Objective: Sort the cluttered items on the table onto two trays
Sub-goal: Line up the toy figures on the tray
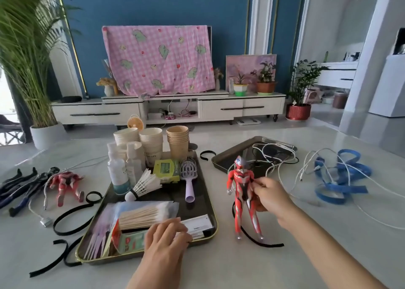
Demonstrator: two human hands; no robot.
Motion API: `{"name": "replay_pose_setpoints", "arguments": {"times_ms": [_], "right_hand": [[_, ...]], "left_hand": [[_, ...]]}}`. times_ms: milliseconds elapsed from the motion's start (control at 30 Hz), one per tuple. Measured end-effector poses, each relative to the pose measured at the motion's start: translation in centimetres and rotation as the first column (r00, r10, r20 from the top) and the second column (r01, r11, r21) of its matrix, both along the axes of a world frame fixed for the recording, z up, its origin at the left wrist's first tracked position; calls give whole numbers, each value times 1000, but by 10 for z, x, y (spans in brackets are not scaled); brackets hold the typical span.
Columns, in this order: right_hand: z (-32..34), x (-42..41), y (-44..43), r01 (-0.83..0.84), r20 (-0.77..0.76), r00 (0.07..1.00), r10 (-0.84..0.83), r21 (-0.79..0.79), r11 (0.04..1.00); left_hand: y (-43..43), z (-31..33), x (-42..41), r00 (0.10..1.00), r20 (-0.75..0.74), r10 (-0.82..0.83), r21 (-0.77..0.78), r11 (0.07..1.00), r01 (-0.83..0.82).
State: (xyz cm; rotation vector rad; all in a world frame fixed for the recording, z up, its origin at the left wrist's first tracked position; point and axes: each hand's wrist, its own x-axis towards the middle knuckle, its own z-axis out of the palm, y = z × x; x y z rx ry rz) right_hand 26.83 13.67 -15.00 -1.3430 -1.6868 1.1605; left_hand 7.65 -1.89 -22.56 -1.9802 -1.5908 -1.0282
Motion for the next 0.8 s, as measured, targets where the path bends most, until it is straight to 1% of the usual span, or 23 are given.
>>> {"name": "replay_pose_setpoints", "arguments": {"times_ms": [67,100,167,233,267,300,367,433,467,500,567,633,700,733,800], "right_hand": [[-4,1,12,-9,70,998,7,25,1000],[-4,3,19,-7,72,997,5,29,1000],[3,10,33,16,27,1000,-17,27,1000],[12,18,44,79,-28,997,-78,22,997],[15,21,49,123,-62,991,-121,22,992],[16,23,52,158,-97,983,-156,16,987],[18,29,60,195,-157,968,-195,-15,981],[20,30,63,190,-193,961,-199,-67,980],[21,35,67,194,-221,953,-209,-86,977],[22,41,71,205,-255,940,-226,-103,973],[24,50,80,243,-313,909,-276,-140,960],[26,62,89,297,-375,859,-350,-192,935],[29,72,93,332,-447,791,-417,-258,907],[30,77,94,342,-469,766,-440,-283,896],[33,84,92,343,-491,741,-458,-309,887]], "left_hand": [[1,15,11,999,41,-35,-25,999,36],[5,26,19,998,40,-43,-53,998,45],[25,55,39,995,89,-52,-152,986,65],[61,80,58,985,173,13,-290,956,38],[85,85,62,980,186,77,-382,924,0],[109,87,65,975,173,139,-490,871,-37],[154,85,69,972,114,205,-632,770,-88],[185,74,60,967,-8,256,-722,668,-183],[198,68,59,958,-33,283,-752,624,-210],[209,63,59,948,-19,317,-772,598,-215],[214,58,58,938,-17,347,-765,599,-235],[214,54,66,945,-127,300,-715,633,-297],[208,51,75,941,-231,246,-645,685,-338],[205,50,80,945,-236,227,-621,713,-326],[198,49,91,966,-176,188,-615,745,-257]]}}
